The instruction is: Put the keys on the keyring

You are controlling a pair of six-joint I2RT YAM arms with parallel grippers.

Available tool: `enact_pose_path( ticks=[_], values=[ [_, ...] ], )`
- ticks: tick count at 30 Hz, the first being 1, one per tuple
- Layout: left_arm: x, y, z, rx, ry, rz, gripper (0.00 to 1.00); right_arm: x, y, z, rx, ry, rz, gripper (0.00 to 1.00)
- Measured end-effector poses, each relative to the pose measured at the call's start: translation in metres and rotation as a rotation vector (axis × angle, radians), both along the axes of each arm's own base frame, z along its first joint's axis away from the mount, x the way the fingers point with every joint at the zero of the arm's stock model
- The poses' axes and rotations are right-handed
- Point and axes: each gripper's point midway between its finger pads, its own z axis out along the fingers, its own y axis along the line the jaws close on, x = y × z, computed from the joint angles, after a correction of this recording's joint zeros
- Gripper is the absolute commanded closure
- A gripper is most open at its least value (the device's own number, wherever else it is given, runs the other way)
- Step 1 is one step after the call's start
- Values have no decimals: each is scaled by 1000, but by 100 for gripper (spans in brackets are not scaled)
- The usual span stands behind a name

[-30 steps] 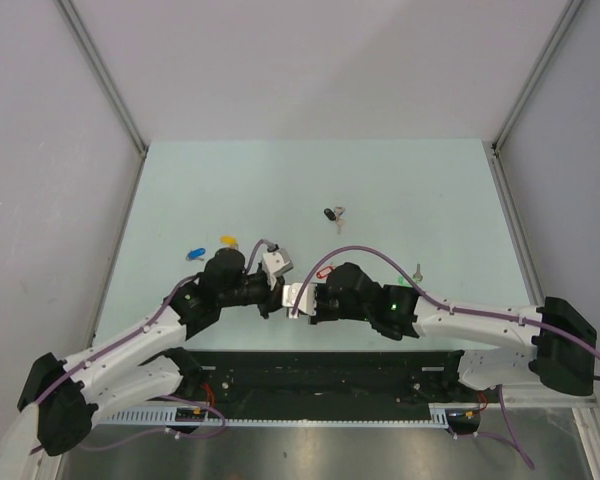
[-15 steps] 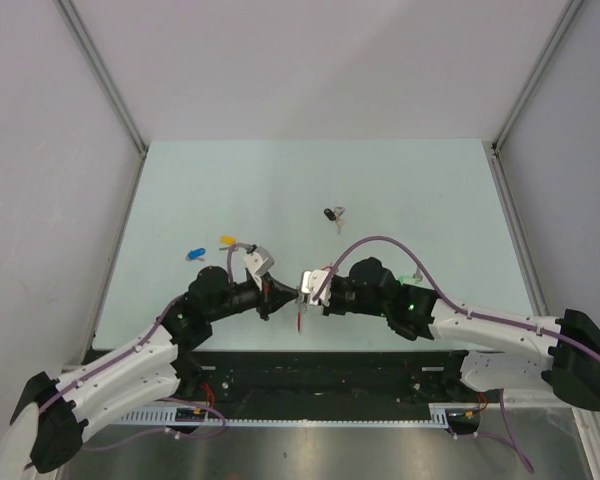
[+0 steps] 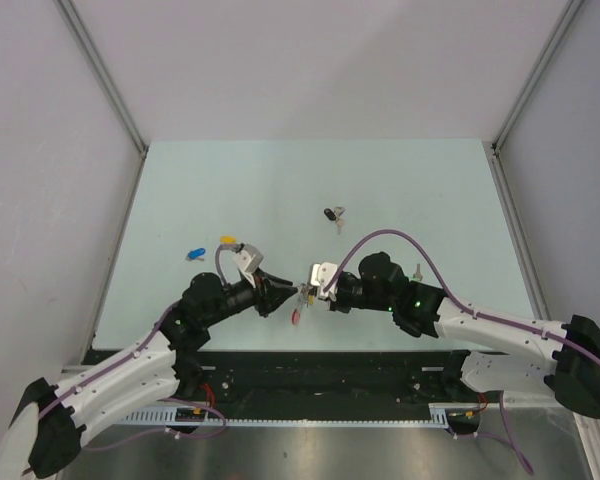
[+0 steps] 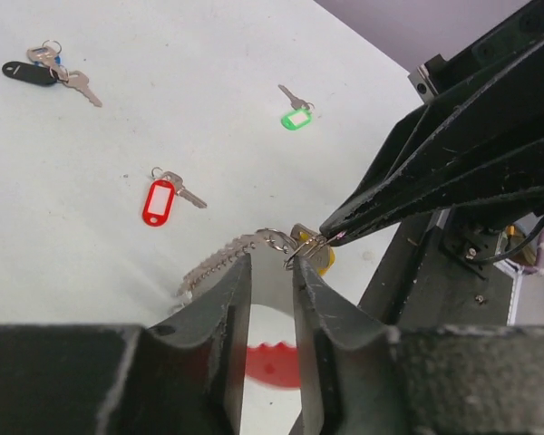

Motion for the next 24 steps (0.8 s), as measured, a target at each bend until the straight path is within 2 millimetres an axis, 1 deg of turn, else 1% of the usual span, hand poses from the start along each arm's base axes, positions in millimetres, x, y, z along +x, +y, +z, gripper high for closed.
enact_pose_path(
  ticks=[4,7,9,12,15,17,18,20,24],
  values=[
    [2,4,-3,29,-15,15,58,0,0,0,0,0,3,100],
    [3,6,-4,99,-44,-3,51,1,-1,-2,-4,-2,5,100],
    [4,7,3,155,-88,-31,46,1,-2,-2,-10,-6,6,100],
    [6,4,21,234,-172,-95,41,1,-3,-4,-18,-9,8,100],
    [6,0,37,307,-274,-182,39,1,-4,-6,-25,-11,10,100],
    [3,-2,40,347,-324,-243,39,1,-4,-6,-28,-11,10,100],
    [2,-3,39,369,-341,-273,39,1,-4,-7,-30,-12,11,100],
    [-1,-6,30,416,-342,-339,39,0,-5,-7,-33,-14,11,100],
    [-7,-11,10,455,-279,-432,40,0,-6,-7,-36,-16,10,100]
  ],
)
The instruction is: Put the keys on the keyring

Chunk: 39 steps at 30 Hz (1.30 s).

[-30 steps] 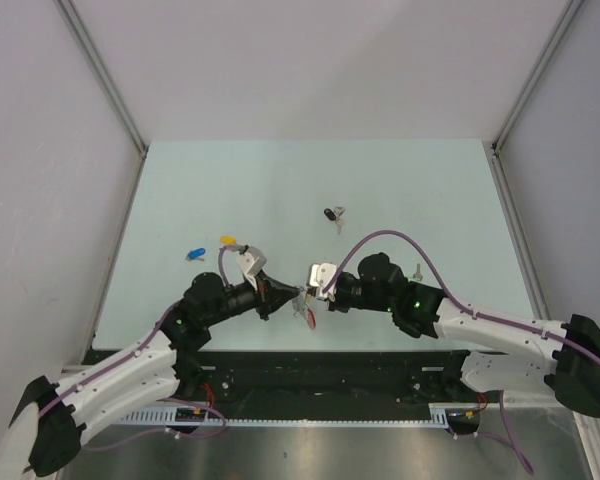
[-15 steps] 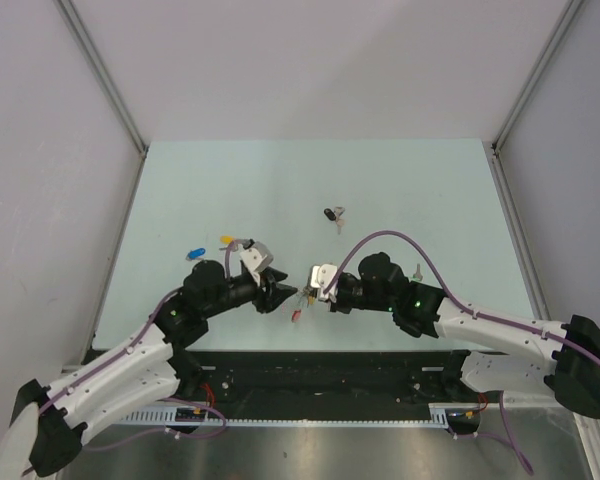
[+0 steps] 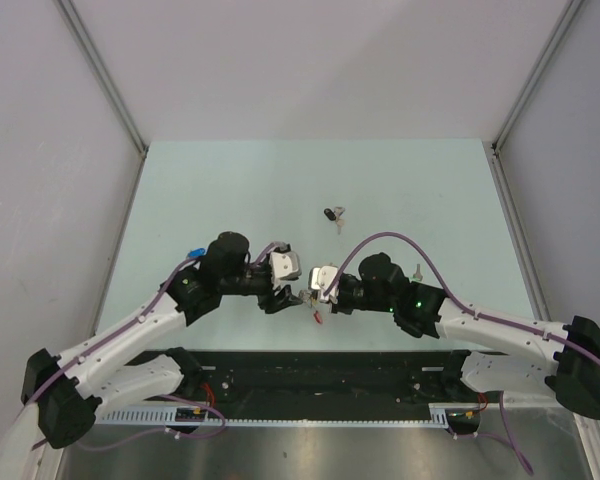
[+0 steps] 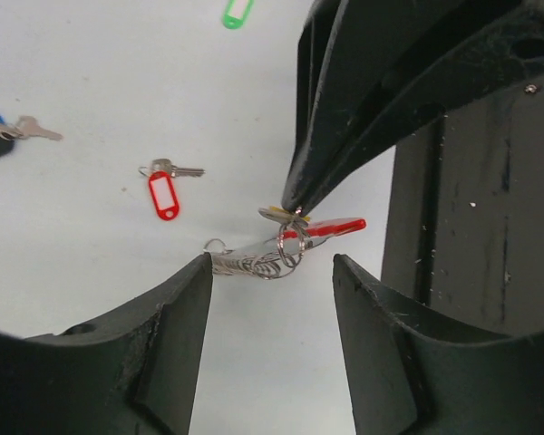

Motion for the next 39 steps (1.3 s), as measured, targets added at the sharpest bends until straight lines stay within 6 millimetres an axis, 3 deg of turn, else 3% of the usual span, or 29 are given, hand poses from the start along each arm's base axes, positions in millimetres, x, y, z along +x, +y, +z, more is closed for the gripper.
enact_pose_path(
  ticks=[9,18,27,30,34,39],
  values=[
    [-9,-8,1,-36,79,-25,53,-1,-1,-2,-10,3,1,100],
    [-8,-11,-33,39,204,-10,62,-2,-1,-2,-11,3,3,100],
    [-8,-18,-25,18,227,-20,73,-2,-2,-1,-10,0,1,100],
    [-9,-18,-26,16,237,-23,81,-2,-2,-1,-10,0,1,100],
    [-10,-19,-26,16,245,-27,100,-3,-3,-1,-13,2,2,100],
    [-10,-18,-26,14,250,-24,99,-4,-3,-1,-14,2,4,100]
  ],
)
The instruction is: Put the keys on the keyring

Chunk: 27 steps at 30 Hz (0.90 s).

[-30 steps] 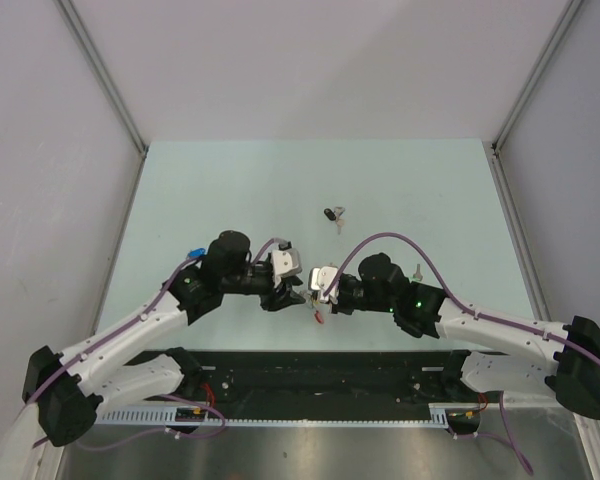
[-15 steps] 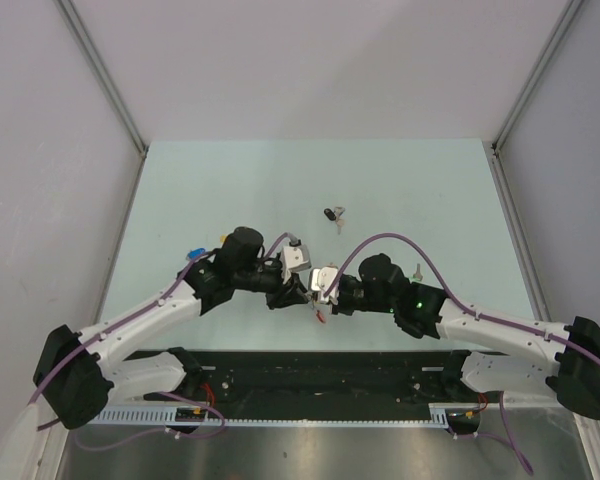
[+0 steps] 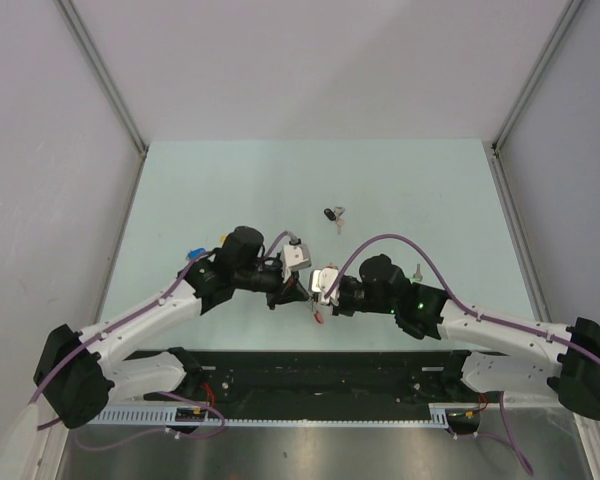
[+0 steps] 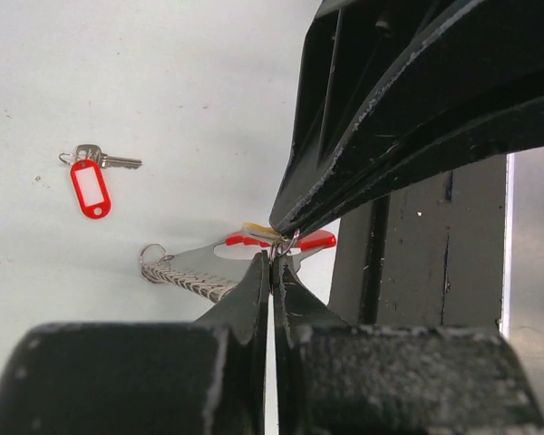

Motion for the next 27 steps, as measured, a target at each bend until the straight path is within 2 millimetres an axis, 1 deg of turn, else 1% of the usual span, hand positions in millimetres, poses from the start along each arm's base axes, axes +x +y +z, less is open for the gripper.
enact_pose_path(
  ticks=[8,15,19,27],
  values=[
    [2,6,11,-34,-6,65,100,0,2,9,31,-19,1,100],
    [2,15,21,-98,-2,138,100,0,3,12,49,-28,5,100],
    [2,17,26,-124,6,165,100,0,4,15,58,-34,7,100],
    [8,14,23,-201,88,264,100,-1,4,12,49,-39,-3,100]
  ],
)
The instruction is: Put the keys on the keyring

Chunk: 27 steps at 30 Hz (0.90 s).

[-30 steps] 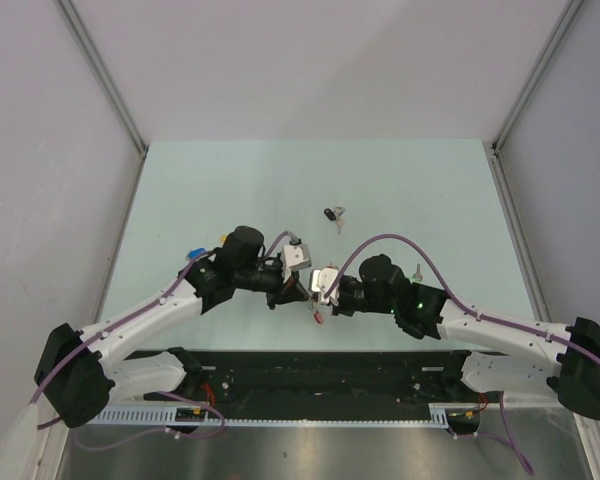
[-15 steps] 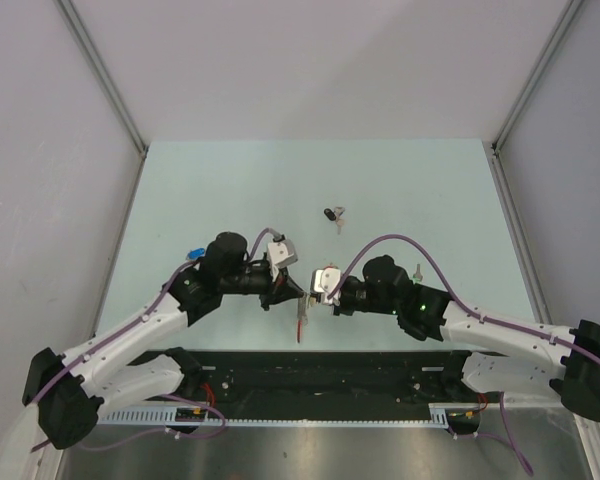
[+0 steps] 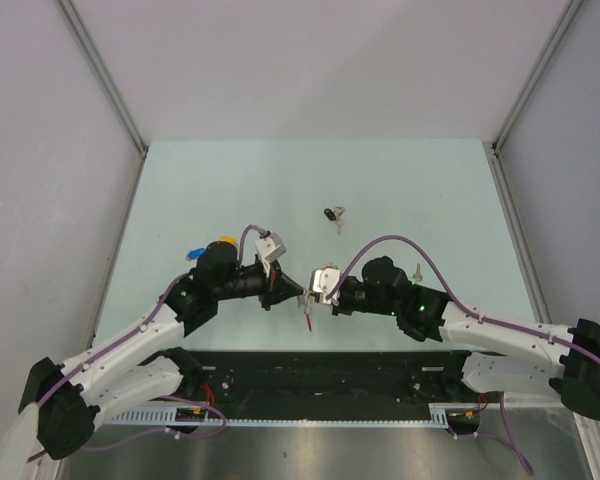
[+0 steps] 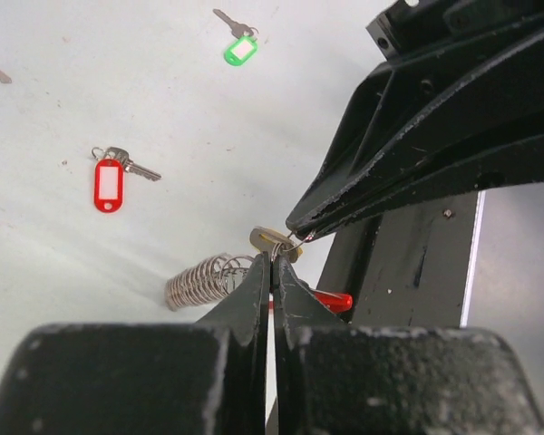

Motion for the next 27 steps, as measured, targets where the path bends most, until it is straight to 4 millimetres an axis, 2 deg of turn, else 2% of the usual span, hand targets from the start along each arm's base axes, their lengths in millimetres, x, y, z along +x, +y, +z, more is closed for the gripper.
enact_pose_path(
  ticks=[17,19,20,23,27],
  values=[
    [7,8,-4,-193,54,217,99,1,9,-11,-20,-3,-8,100],
    [7,9,-5,-222,65,236,92,2,10,-11,-19,-4,-11,100],
    [7,9,-5,-238,69,243,79,2,10,-11,-20,-4,-11,100],
    [8,10,-6,-260,78,263,62,1,10,-11,-20,-4,-8,100],
    [10,14,-6,-249,62,282,60,0,10,-13,-24,-2,-5,100]
  ],
)
